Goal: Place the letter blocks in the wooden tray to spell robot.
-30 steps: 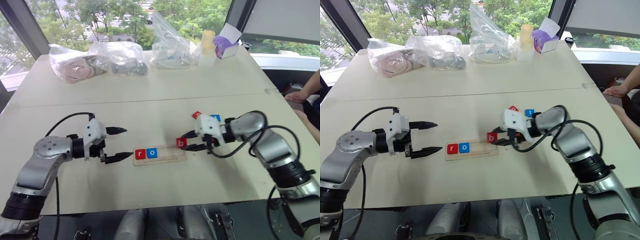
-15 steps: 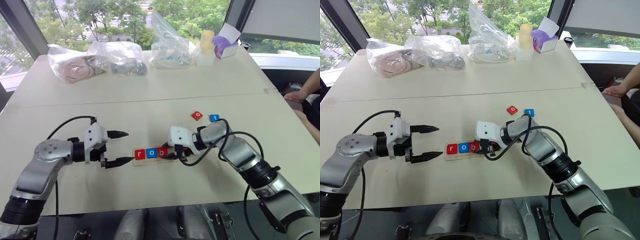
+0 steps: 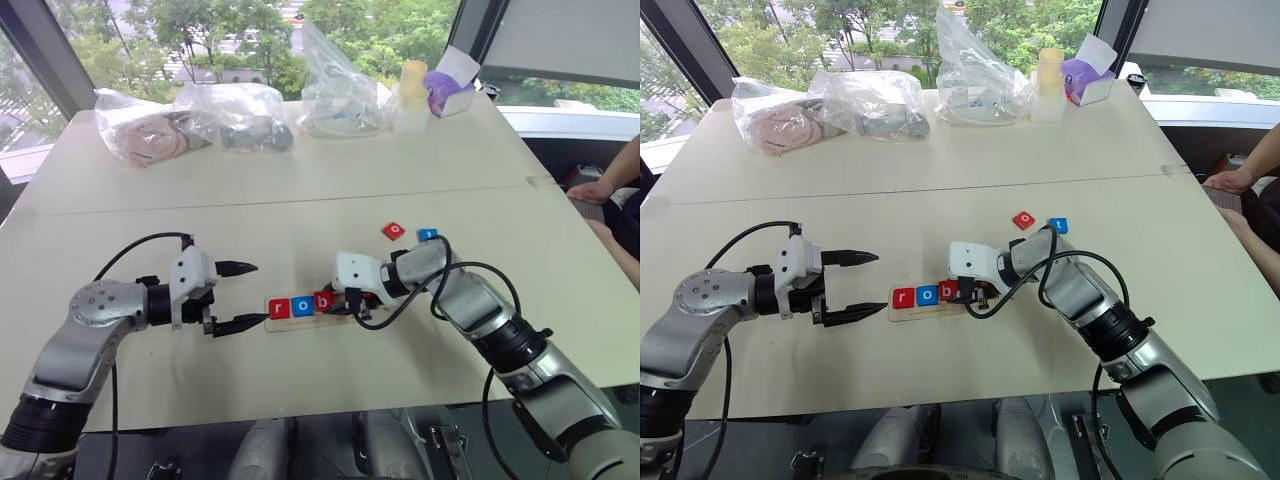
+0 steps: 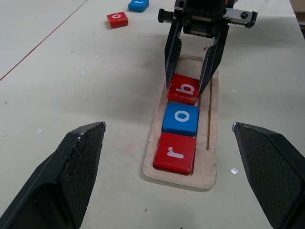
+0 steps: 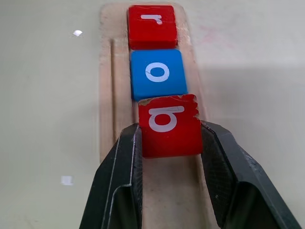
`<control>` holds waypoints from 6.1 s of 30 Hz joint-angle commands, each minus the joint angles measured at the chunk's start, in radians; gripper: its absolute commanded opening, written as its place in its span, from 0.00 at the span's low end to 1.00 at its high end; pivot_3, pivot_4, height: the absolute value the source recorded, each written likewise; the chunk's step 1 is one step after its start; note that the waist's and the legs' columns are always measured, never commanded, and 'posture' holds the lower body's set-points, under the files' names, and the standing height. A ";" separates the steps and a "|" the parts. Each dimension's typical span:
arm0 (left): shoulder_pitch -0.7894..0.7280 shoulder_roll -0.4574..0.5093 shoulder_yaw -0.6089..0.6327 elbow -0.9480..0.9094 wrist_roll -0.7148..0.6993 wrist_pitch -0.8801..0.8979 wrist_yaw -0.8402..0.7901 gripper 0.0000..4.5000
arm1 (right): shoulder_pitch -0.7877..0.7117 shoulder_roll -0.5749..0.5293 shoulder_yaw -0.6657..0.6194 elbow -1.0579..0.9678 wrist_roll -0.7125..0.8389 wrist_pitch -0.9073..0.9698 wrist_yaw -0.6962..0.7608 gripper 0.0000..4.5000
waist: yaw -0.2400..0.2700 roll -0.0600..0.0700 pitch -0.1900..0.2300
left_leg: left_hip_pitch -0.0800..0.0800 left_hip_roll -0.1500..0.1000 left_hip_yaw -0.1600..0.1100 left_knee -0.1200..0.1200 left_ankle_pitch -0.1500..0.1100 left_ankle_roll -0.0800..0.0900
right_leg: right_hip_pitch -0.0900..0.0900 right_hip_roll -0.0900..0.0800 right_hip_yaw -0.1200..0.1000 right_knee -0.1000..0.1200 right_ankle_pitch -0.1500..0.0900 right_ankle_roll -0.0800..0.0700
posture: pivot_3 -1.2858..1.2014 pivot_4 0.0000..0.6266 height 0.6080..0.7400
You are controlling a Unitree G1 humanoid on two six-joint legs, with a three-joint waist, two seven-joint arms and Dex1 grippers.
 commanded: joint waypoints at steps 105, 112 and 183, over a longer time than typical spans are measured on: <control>-0.079 -0.046 -0.022 0.041 0.017 -0.013 0.025 1.00 | -0.152 0.095 -0.406 0.350 0.054 0.317 -0.545 1.00 | -0.005 0.000 0.000 | 0.000 0.000 0.001 -0.002 0.001 -0.001 | -0.001 0.001 0.001 0.001 0.001 -0.001 | 0.52 0.24 1.00; -0.074 -0.052 -0.022 0.034 0.020 -0.014 0.031 1.00 | -0.162 0.101 -0.397 0.362 0.054 0.337 -0.538 0.94 | -0.005 0.000 0.000 | 0.000 0.000 0.000 -0.001 0.001 -0.001 | -0.001 0.001 0.000 0.001 0.001 -0.001 | 0.52 0.24 1.00; -0.101 -0.082 -0.040 0.055 0.043 -0.029 0.055 1.00 | 0.100 -0.238 -0.359 0.292 0.262 0.006 -0.084 0.99 | 0.001 -0.001 0.000 | 0.003 0.000 0.000 -0.001 0.000 0.001 | 0.004 0.000 -0.001 -0.002 -0.001 0.000 | 0.52 0.24 1.00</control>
